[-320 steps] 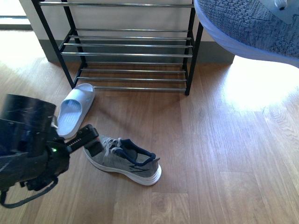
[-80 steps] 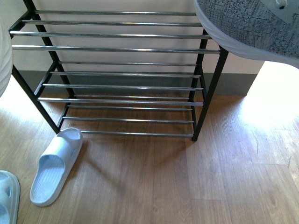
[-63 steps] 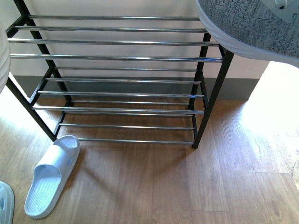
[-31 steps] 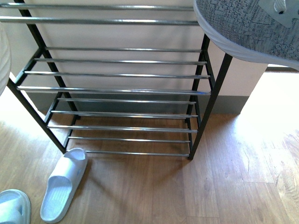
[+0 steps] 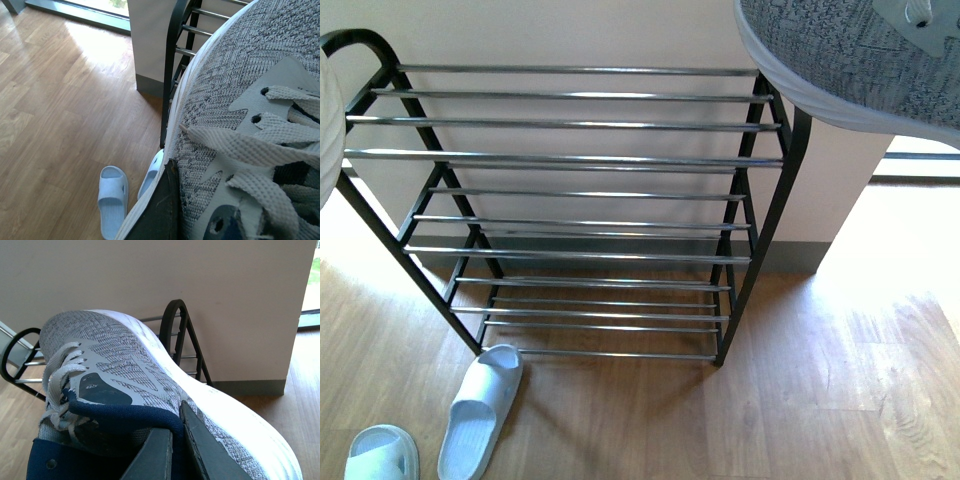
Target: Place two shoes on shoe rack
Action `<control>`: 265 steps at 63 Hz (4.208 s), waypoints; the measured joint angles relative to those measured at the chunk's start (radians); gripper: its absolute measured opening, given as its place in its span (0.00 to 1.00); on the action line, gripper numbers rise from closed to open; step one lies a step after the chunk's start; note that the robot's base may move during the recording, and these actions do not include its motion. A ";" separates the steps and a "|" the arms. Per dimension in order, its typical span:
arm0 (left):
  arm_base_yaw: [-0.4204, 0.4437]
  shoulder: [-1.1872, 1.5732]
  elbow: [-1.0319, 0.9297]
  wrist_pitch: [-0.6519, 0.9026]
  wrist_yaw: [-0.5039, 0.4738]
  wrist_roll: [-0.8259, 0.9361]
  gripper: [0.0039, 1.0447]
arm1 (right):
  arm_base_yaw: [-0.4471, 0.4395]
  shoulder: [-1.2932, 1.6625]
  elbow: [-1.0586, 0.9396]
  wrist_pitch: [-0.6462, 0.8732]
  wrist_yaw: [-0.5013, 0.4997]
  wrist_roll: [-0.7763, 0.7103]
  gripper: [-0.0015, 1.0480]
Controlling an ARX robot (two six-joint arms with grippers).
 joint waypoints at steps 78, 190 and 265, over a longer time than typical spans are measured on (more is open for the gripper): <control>0.000 0.000 0.000 0.000 -0.001 0.000 0.01 | 0.631 1.050 0.806 -0.187 0.850 0.555 0.01; 0.000 0.000 0.000 0.000 0.001 0.000 0.01 | 0.543 1.464 1.281 -0.433 0.879 0.781 0.24; 0.000 0.000 0.000 0.000 0.002 0.000 0.01 | 0.348 0.037 0.065 0.124 0.313 0.048 0.83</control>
